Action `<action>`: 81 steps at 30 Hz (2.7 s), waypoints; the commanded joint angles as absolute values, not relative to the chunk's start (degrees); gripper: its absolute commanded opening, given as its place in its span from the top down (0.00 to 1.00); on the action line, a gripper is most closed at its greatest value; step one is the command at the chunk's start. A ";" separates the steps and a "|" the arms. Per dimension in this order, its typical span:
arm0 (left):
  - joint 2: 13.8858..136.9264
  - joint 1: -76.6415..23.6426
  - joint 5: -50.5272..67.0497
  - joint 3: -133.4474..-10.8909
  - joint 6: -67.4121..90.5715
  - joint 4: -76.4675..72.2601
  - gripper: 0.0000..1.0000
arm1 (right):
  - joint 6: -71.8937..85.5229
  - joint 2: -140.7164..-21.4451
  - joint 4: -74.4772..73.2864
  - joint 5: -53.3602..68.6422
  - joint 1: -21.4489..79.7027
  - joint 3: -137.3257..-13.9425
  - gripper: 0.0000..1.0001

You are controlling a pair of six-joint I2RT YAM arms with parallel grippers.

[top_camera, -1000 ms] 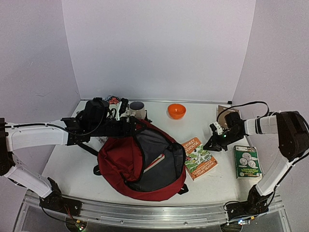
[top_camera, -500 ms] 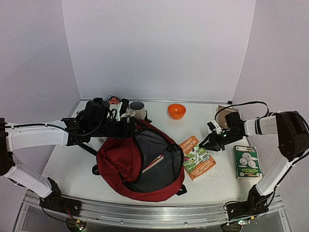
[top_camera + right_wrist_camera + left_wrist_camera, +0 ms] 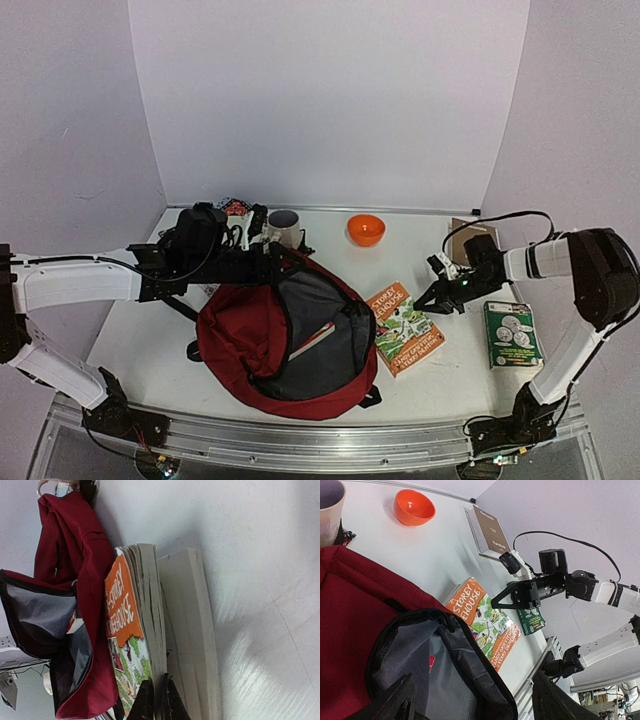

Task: Pack the student bag
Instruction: Pass from the right arm to the left

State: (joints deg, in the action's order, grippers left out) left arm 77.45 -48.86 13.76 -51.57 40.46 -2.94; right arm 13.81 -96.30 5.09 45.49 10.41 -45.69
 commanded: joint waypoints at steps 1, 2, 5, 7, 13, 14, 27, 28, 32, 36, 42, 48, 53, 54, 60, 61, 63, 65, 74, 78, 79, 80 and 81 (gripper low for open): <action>75.38 -49.14 13.40 -53.56 39.86 -3.78 0.19 | 15.19 -88.04 3.06 48.54 11.05 -47.16 1.00; 75.31 -49.17 13.43 -53.76 39.98 -3.84 0.19 | 15.80 -86.06 3.09 48.18 11.01 -47.35 1.00; 75.28 -49.12 13.30 -54.74 40.32 -3.82 0.19 | 17.98 -81.58 3.27 47.69 11.02 -48.06 1.00; 75.39 -49.13 13.23 -55.47 40.55 -3.92 0.19 | 19.47 -78.52 3.44 47.16 11.06 -48.55 1.00; 75.95 -49.22 13.69 -56.77 42.02 -5.36 0.18 | 25.91 -70.71 6.55 46.38 11.04 -49.29 1.00; 76.16 -49.24 13.94 -56.76 42.47 -5.97 0.18 | 27.57 -69.46 8.07 46.60 11.00 -49.05 1.00; 81.97 -51.35 16.63 -60.19 46.25 -10.42 0.16 | 43.43 -61.93 26.18 44.65 17.99 -47.97 1.00; 82.40 -51.40 17.04 -60.42 46.58 -11.14 0.16 | 43.95 -62.03 27.05 44.08 19.15 -48.28 1.00; 84.10 -51.34 18.15 -60.75 48.30 -15.09 0.15 | 46.03 -62.84 31.03 43.01 23.08 -49.27 1.00; 85.93 -51.33 18.45 -61.56 49.31 -17.41 0.15 | 47.92 -64.66 35.22 42.98 26.30 -49.95 1.00; 87.72 -51.16 17.63 -61.45 51.99 -20.70 0.15 | 49.87 -67.26 39.94 42.80 30.00 -51.00 1.00; 88.74 -51.08 21.48 -60.46 54.52 -29.40 0.17 | 51.29 -69.11 43.34 43.13 31.92 -51.93 1.00; 87.09 -51.06 23.66 -57.19 57.77 -38.44 0.30 | 51.19 -70.11 43.45 42.62 32.29 -51.79 1.00; 86.59 -51.04 23.60 -56.36 58.30 -39.90 0.33 | 51.11 -70.32 43.42 42.51 32.31 -51.65 1.00; 83.07 -50.82 22.77 -52.75 59.25 -44.09 0.57 | 49.77 -71.49 41.69 41.04 32.32 -51.43 1.00; 82.66 -50.80 22.82 -52.44 59.32 -44.32 0.61 | 49.37 -71.64 41.28 40.76 32.28 -51.66 1.00; 82.05 -50.81 22.83 -52.06 59.46 -44.67 0.67 | 48.40 -72.16 39.78 40.12 32.32 -52.23 1.00; 81.56 -50.80 22.78 -51.67 59.62 -45.23 0.75 | 47.74 -72.67 38.63 39.79 32.30 -52.69 1.00; 78.78 -50.50 18.28 -49.17 60.79 -46.31 1.00 | 46.25 -72.03 35.79 35.27 32.31 -52.50 0.85; 76.58 -49.77 13.62 -47.38 61.27 -46.32 1.00 | 46.35 -69.13 34.89 29.75 32.97 -50.55 0.61; 76.01 -49.60 12.32 -46.80 61.46 -46.35 1.00 | 46.65 -68.46 34.89 28.69 33.37 -49.93 0.53; 75.57 -49.44 11.12 -46.40 61.59 -46.37 1.00 | 47.09 -67.91 34.94 27.46 33.79 -49.33 0.47; 75.14 -49.25 10.15 -46.00 61.69 -46.36 1.00 | 47.61 -67.54 35.03 26.16 34.23 -48.66 0.41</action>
State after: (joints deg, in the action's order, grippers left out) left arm 80.01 -50.16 15.93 -46.20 60.23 -38.56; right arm 46.90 -71.75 32.97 32.02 32.72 -49.69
